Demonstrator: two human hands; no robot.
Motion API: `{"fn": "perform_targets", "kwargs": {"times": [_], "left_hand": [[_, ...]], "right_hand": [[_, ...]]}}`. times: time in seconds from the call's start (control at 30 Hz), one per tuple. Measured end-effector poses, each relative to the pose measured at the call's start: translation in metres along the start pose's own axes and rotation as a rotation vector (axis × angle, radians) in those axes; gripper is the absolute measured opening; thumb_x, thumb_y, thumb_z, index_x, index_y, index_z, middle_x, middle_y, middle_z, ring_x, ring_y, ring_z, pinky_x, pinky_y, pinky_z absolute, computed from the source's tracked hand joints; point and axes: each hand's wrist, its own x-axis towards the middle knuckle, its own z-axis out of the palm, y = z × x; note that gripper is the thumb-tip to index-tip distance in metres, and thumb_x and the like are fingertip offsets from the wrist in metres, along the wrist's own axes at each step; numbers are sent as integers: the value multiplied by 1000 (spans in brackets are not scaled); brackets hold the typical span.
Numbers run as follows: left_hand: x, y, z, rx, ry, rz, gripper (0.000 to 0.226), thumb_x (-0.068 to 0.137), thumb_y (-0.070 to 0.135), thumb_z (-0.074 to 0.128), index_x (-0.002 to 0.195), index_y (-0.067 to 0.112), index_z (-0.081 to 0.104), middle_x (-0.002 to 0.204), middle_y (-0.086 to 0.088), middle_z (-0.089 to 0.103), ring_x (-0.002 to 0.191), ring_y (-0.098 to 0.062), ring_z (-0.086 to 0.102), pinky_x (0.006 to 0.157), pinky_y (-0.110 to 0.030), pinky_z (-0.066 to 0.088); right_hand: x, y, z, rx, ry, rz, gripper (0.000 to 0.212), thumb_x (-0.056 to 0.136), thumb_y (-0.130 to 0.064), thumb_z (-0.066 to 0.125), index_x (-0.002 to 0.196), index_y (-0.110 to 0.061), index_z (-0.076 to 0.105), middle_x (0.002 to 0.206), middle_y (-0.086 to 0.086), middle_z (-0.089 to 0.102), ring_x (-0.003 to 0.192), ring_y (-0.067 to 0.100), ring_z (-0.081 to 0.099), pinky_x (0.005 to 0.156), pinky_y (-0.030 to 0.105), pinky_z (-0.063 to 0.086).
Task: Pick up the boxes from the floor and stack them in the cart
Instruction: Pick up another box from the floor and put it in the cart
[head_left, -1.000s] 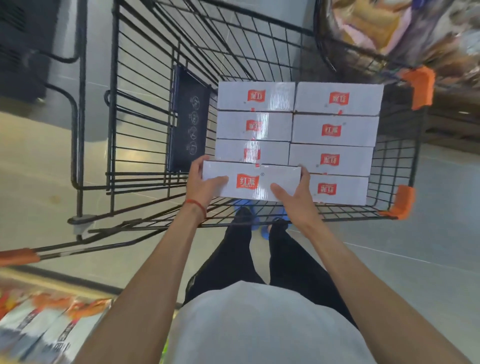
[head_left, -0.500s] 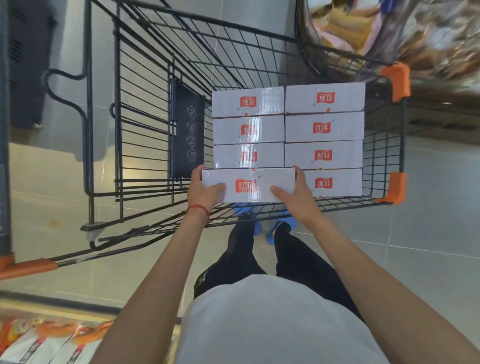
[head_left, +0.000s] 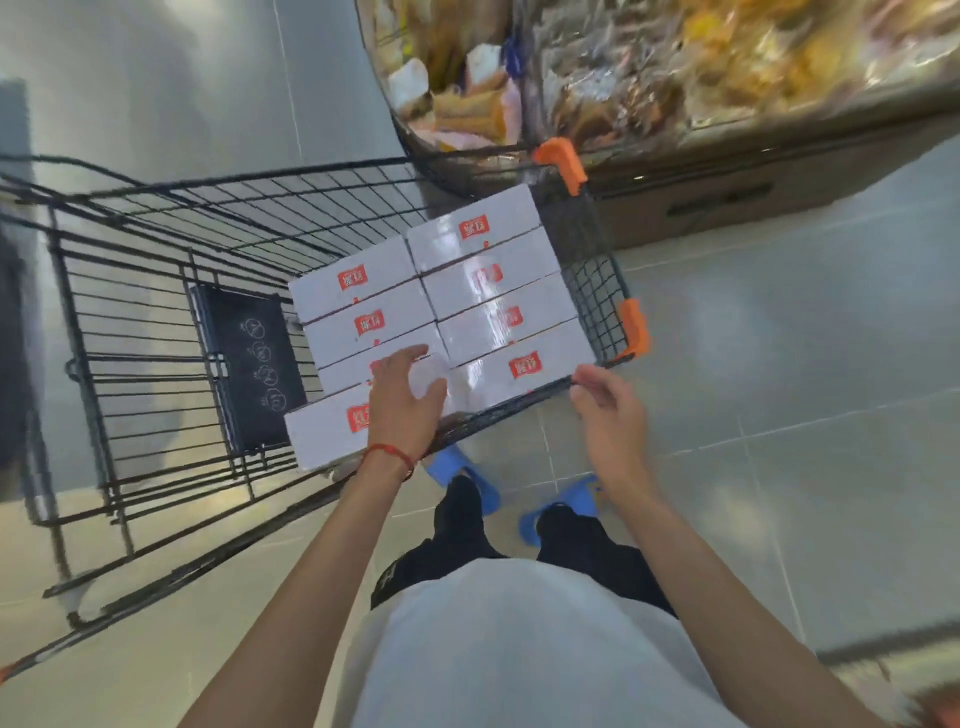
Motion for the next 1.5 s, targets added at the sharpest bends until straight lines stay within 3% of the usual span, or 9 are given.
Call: {"fn": "perform_targets", "kwargs": {"times": [0.13, 0.4, 0.47, 0.53, 0.67, 0.8, 0.93, 1.23, 1.5], "left_hand": [[-19, 51, 52, -83, -77, 17, 40, 95, 13, 62, 134, 18, 58, 138, 2, 55, 124, -14, 51, 105, -33, 43], [-55, 163, 202, -82, -323, 199, 25, 94, 6, 63, 116, 16, 64, 121, 1, 66, 104, -11, 64, 77, -7, 47], [-64, 193, 240, -54, -399, 268, 28, 94, 3, 62, 119, 14, 63, 118, 1, 65, 96, -2, 61, 85, -10, 49], [-71, 221, 275, -34, -492, 339, 30, 93, 0, 62, 119, 17, 62, 117, -1, 66, 97, -3, 62, 96, -23, 50], [-79, 275, 344, 0, -666, 408, 30, 94, -4, 59, 116, 17, 60, 113, -4, 66, 95, -8, 63, 78, -8, 49], [-79, 328, 420, 58, -807, 465, 31, 92, -6, 59, 114, 16, 59, 108, -3, 67, 91, 1, 63, 78, -7, 48], [-74, 392, 501, 72, -912, 518, 31, 93, -7, 59, 115, 14, 60, 105, -2, 68, 81, 12, 63, 75, -6, 46], [-88, 549, 670, 122, -1106, 571, 27, 94, 1, 60, 114, 19, 62, 107, 1, 69, 87, 0, 61, 67, -7, 43], [-138, 656, 841, 173, -1162, 582, 29, 94, 3, 60, 121, 15, 63, 112, 0, 71, 91, -3, 63, 70, -10, 46]], "right_hand": [[7, 4, -78, 144, 85, -7, 25, 97, -2, 63, 120, -8, 68, 115, 5, 73, 97, 9, 65, 98, 36, 51], [28, 14, -235, 318, 220, -12, 17, 98, -9, 65, 106, -23, 69, 112, 6, 74, 102, 13, 67, 100, 39, 52], [33, 19, -271, 352, 276, -10, 17, 98, -10, 65, 104, -26, 69, 110, 5, 74, 101, 14, 67, 100, 39, 52], [37, 24, -304, 398, 348, -8, 18, 97, -11, 65, 102, -28, 69, 111, 6, 75, 100, 16, 67, 99, 39, 52], [47, 33, -365, 521, 480, 14, 16, 98, -11, 65, 104, -25, 70, 109, 5, 74, 99, 16, 66, 87, 30, 54], [69, 38, -432, 617, 622, 50, 18, 98, -6, 62, 108, -18, 70, 109, 8, 73, 97, 17, 65, 81, 25, 52], [101, 30, -502, 697, 767, 57, 19, 97, -4, 62, 102, -21, 70, 107, 9, 72, 97, 18, 65, 84, 29, 52], [163, 0, -659, 810, 976, 87, 16, 96, -11, 66, 109, -17, 72, 116, 13, 72, 98, 13, 68, 94, 35, 55], [227, 17, -843, 901, 1069, 88, 14, 97, -11, 64, 106, -19, 71, 108, 5, 71, 89, 12, 67, 89, 33, 54]]}}
